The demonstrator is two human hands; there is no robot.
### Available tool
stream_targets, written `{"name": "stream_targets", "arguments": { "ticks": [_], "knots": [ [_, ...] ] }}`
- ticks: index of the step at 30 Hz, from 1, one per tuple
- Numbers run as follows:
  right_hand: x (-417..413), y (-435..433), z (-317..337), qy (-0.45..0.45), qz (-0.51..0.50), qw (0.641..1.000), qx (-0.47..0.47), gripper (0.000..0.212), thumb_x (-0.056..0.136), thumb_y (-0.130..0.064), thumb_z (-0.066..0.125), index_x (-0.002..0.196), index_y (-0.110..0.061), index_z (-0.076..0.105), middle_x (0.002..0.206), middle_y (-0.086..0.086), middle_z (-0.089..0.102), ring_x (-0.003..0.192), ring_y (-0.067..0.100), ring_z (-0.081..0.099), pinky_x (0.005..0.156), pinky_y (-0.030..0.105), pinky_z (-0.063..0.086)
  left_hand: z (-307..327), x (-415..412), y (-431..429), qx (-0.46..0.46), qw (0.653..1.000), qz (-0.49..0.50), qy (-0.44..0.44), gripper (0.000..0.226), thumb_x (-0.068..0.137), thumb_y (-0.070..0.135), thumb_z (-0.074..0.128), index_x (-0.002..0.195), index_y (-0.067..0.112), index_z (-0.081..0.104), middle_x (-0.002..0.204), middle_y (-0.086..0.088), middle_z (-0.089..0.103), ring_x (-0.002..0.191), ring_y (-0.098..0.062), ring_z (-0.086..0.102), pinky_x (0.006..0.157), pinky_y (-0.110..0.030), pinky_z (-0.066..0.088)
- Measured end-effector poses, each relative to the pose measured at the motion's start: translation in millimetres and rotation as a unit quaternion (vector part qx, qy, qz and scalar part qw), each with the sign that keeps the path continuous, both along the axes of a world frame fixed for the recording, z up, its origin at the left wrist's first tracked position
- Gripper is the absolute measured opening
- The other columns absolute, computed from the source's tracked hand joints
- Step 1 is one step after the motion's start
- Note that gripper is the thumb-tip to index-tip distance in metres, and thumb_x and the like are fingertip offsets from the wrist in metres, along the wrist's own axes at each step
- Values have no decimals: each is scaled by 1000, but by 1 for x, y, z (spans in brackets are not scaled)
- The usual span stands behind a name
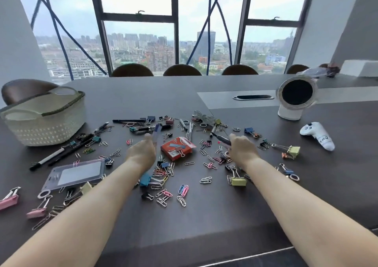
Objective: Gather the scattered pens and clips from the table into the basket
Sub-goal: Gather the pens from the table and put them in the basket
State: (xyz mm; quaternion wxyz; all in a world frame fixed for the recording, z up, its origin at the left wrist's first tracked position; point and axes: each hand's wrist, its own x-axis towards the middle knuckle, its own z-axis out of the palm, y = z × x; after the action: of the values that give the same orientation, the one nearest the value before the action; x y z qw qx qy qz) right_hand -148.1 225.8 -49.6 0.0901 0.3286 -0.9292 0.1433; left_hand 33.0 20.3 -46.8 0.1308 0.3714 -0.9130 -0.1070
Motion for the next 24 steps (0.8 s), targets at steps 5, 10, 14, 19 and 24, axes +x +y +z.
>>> {"name": "stream_targets", "arguments": {
  "ticks": [5, 10, 14, 19, 24],
  "knots": [
    [-17, 22, 6, -30, -13, 999, -22, 38, 93, -44, 40, 96, -8, 50, 83, 11, 60, 79, 28, 58, 65, 32, 42, 15, -46, 9, 116, 987, -62, 90, 30, 98, 18, 37, 124, 8, 49, 114, -17, 61, 99, -33, 58, 53, -10, 38],
    [-61, 25, 14, -47, -49, 998, 2, 24, 94, -27, 43, 107, -10, 53, 107, 16, 64, 99, 34, 59, 74, 35, 42, 28, -112, 24, 141, 986, -72, 44, 21, 95, 8, 39, 114, 7, 50, 120, -24, 56, 95, -22, 59, 68, -27, 43],
    [-85, -4, 17, -87, -38, 995, 2, 17, 90, -21, 46, 103, -14, 54, 106, 14, 64, 99, 32, 58, 77, 34, 45, 28, -148, 5, 67, 996, -49, 15, 29, 94, 24, 39, 112, 4, 52, 114, -18, 60, 103, -32, 58, 84, -36, 45],
    [-95, -63, 11, -106, -14, 994, -9, 35, 87, -42, 54, 105, -12, 56, 110, 10, 63, 105, 31, 58, 84, 36, 47, 17, -177, -11, 57, 994, -33, -87, 52, 82, 51, 57, 113, 9, 54, 119, -10, 61, 106, -27, 59, 76, -32, 46],
    [-104, -100, 6, -147, -60, 987, 0, 43, 82, -45, 61, 110, -12, 55, 118, 10, 61, 111, 30, 56, 82, 34, 44, 7, -192, -20, 34, 989, -37, -138, 73, 83, 51, 56, 136, 3, 38, 135, -11, 51, 117, -28, 54, 90, -38, 50]
  ]
}}
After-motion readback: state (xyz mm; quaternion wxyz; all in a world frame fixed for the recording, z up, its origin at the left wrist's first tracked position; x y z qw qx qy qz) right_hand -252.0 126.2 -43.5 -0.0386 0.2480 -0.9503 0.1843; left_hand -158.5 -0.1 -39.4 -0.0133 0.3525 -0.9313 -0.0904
